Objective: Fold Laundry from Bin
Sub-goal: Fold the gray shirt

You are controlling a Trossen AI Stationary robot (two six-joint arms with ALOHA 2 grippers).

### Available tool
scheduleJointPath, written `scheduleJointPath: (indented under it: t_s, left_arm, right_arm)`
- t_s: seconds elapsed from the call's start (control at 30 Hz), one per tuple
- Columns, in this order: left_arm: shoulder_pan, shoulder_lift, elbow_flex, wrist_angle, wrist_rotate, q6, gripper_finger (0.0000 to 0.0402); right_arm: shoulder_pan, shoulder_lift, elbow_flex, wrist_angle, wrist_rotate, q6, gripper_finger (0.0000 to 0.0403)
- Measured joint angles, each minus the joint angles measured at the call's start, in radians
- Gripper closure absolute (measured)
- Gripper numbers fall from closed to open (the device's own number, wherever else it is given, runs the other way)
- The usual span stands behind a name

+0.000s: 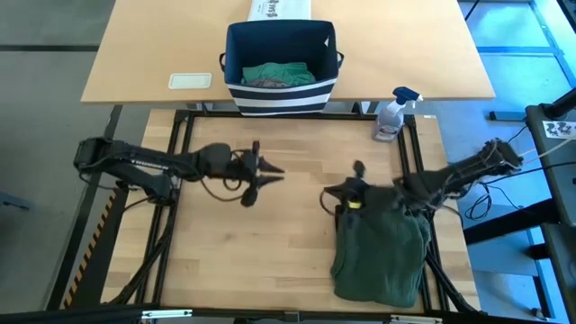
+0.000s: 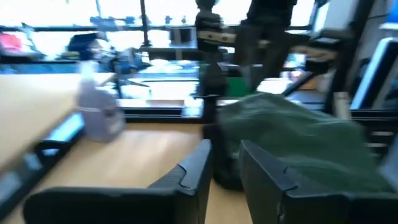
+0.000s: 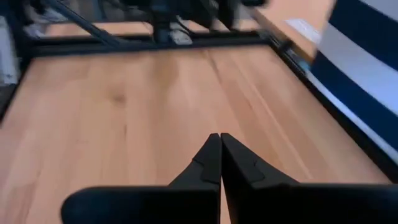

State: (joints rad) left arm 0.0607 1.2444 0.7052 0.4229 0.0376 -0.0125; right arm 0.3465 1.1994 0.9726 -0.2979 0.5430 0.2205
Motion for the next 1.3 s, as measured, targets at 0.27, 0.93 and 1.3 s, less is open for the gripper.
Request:
scheduleJointPath:
  t_s: [0.27,0.93,1.3]
  left_arm:
    - [0.203,-0.022,0.000,0.049,0.024,0.075,0.0342]
    - [0.670,0.044,0.459,-0.645,0.053,0.335,0.0311]
    - [0.731,0.296,0.716,-0.885,-0.006,0.508,0.0193]
  right_arm:
    - [-0.387,0.005,0.000,0.236,-0.430,-0.253,0.0402]
    - [-0.807,0.030,0.000,0.585,-0.798,-0.255,0.0402]
    - [-0.812,0.030,0.000,0.544,-0.799,-0.265,0.0402]
